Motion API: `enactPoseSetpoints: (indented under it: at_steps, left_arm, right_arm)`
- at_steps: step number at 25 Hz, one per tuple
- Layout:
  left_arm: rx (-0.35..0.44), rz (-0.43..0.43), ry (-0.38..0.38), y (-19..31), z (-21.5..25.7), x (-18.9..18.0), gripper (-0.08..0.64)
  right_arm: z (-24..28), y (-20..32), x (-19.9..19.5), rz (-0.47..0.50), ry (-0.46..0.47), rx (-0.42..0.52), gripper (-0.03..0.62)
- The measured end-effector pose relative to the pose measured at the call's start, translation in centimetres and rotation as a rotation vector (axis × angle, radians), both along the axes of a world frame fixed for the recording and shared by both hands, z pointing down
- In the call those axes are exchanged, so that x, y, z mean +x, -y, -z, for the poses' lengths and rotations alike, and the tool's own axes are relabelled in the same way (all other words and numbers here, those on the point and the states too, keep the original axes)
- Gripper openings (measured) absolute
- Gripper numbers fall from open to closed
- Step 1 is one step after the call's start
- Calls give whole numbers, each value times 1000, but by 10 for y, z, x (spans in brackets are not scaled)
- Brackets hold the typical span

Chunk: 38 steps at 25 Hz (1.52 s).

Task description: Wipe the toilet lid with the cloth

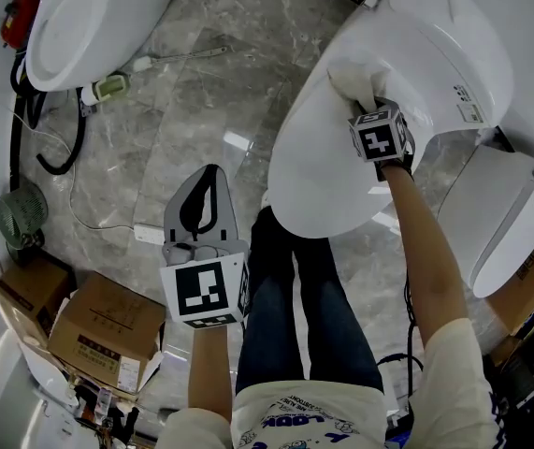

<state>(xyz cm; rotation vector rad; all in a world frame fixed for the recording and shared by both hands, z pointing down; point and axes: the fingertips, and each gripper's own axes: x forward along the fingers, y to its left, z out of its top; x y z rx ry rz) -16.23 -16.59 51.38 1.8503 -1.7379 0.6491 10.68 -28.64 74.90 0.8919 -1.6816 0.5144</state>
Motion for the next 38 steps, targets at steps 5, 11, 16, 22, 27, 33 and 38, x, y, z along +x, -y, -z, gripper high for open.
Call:
enactPoseSetpoints:
  at_steps: [5,11,16,22,27,33,38]
  left_arm:
    - [-2,4,-5,-4,-1,0,9]
    - [-1,8,-6,-12,0,-5,9]
    - [1,12,-3,-20,2,-10,9]
    - [15,17,-2,-30,7,-13,9]
    - [18,26,-2,-42,9,-18,8]
    - [12,39,-9,-58,8,-24,9]
    - [18,45,-12,-67,10,-26,9]
  right_arm:
    - [-1,-5,-2,11,4,-5,95]
    - [0,-21,-12,38,5,-1,95]
    - [-1,-39,-23,49,11,-6,95]
    - [-2,-65,-35,79,17,-10,95]
    - [-2,-87,-45,93,27,-9,95]
    - [-2,-114,-58,117,23,-1,95]
    - [-3,-138,-68,152,27,-5,95]
